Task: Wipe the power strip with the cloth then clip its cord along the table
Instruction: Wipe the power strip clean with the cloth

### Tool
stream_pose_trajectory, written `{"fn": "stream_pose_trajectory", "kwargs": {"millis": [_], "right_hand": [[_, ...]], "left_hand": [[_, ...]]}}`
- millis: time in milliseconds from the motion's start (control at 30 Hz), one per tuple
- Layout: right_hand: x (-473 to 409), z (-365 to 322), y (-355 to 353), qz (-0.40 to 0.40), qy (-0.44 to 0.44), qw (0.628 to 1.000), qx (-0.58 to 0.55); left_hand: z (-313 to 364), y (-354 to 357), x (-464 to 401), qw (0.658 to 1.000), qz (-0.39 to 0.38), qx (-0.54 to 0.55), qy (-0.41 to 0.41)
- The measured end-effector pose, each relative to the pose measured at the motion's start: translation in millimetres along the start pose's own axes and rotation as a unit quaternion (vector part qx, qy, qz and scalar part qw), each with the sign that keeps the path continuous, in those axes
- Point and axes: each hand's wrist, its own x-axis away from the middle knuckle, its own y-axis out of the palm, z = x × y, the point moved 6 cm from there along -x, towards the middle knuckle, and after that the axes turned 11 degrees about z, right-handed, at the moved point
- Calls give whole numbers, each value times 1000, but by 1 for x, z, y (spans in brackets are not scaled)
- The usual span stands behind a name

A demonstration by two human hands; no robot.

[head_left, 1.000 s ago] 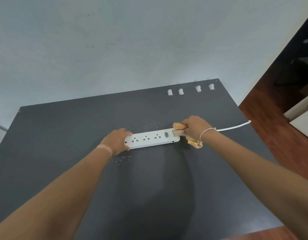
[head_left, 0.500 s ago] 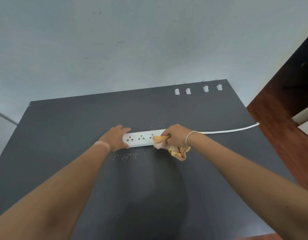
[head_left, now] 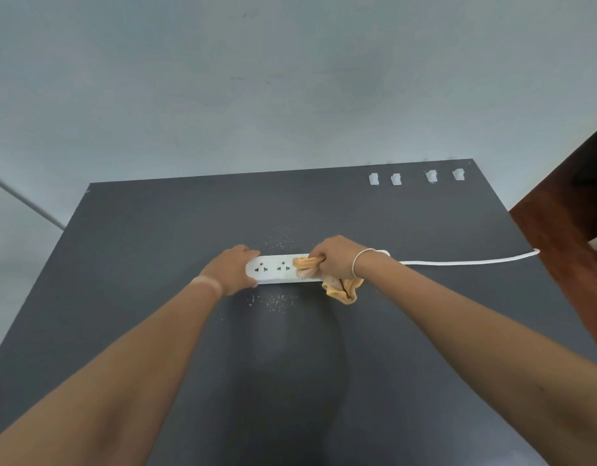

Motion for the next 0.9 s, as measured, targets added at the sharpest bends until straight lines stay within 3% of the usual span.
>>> {"fn": "stream_pose_trajectory", "kwargs": {"millis": [133,300,467,600,733,800,900], "right_hand": [[-13,2,-21,90,32,994,58],[-15,-20,0,-1,-14,1000,-1],[-26,-28,-14,68,-4,996,59],[-25,-47,12,-25,-29,999,27],[-34,-43,-4,105,-54,993,31],[-31,-54,2,69,-99,993,-7],[-26,-53,16,7,-93,992,82]], "left_hand": [[-5,1,0,1000,4,27,7],[-10,2,0,998,9,65,3],[-18,3,2,997,8,83,2],[-22,6,2,995,15,97,0],[-27,8,1,995,10,101,1],[-29,9,-1,994,10,105,-1],[-29,8,-1,993,10,113,-3]]}}
